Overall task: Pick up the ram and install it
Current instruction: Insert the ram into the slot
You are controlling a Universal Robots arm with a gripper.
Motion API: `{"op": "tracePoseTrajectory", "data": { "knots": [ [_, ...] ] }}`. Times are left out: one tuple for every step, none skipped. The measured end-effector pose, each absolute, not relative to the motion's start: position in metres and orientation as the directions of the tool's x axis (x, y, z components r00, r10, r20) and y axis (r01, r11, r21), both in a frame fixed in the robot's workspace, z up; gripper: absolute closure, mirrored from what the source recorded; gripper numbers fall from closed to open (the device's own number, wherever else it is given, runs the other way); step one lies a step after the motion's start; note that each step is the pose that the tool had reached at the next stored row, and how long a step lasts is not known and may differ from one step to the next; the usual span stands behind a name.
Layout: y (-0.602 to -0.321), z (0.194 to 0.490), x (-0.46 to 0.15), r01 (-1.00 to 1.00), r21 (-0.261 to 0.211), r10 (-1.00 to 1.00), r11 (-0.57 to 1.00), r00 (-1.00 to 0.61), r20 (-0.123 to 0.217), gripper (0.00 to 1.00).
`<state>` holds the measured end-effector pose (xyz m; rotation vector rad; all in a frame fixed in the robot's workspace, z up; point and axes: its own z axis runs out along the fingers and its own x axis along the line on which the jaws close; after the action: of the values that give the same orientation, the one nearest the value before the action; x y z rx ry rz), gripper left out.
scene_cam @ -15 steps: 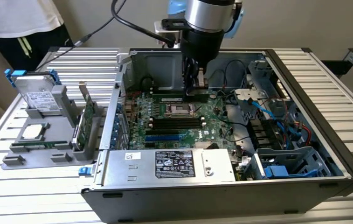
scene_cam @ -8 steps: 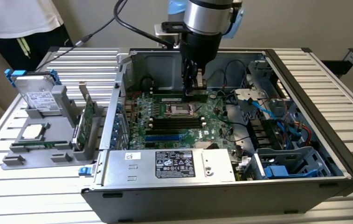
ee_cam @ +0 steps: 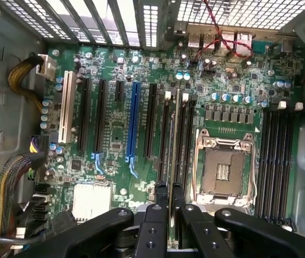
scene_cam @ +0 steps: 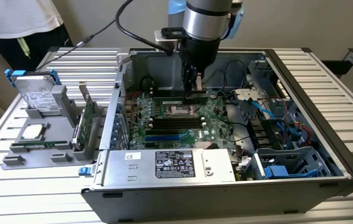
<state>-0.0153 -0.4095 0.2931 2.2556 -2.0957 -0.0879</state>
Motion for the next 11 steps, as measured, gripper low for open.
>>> {"op": "tracePoseTrajectory", "data": {
  "knots": [
    [-0.409, 0.291, -0.015, -0.994, 0.083, -0.997, -0.073, 0.073, 0.000, 0.87],
    [-0.409, 0.290, -0.016, -0.994, 0.083, -0.997, -0.073, 0.073, 0.000, 0.87],
    [-0.408, 0.288, -0.016, -0.994, 0.083, -0.997, -0.073, 0.073, 0.001, 0.87],
    [-0.408, 0.286, -0.016, -0.994, 0.082, -0.997, -0.073, 0.073, 0.001, 0.87],
    [-0.408, 0.284, -0.017, -0.994, 0.082, -0.997, -0.073, 0.073, 0.002, 0.87],
    [-0.407, 0.283, -0.017, -0.994, 0.082, -0.997, -0.072, 0.073, 0.002, 0.87],
    [-0.407, 0.281, -0.017, -0.994, 0.082, -0.997, -0.072, 0.073, 0.003, 0.87],
    [-0.406, 0.279, -0.017, -0.994, 0.082, -0.997, -0.072, 0.073, 0.003, 0.87],
    [-0.406, 0.277, -0.018, -0.994, 0.082, -0.997, -0.072, 0.073, 0.003, 0.87],
    [-0.405, 0.275, -0.018, -0.994, 0.082, -0.997, -0.072, 0.073, 0.003, 0.87],
    [-0.405, 0.274, -0.018, -0.994, 0.082, -0.997, -0.072, 0.073, 0.004, 0.87]
  ]
}}
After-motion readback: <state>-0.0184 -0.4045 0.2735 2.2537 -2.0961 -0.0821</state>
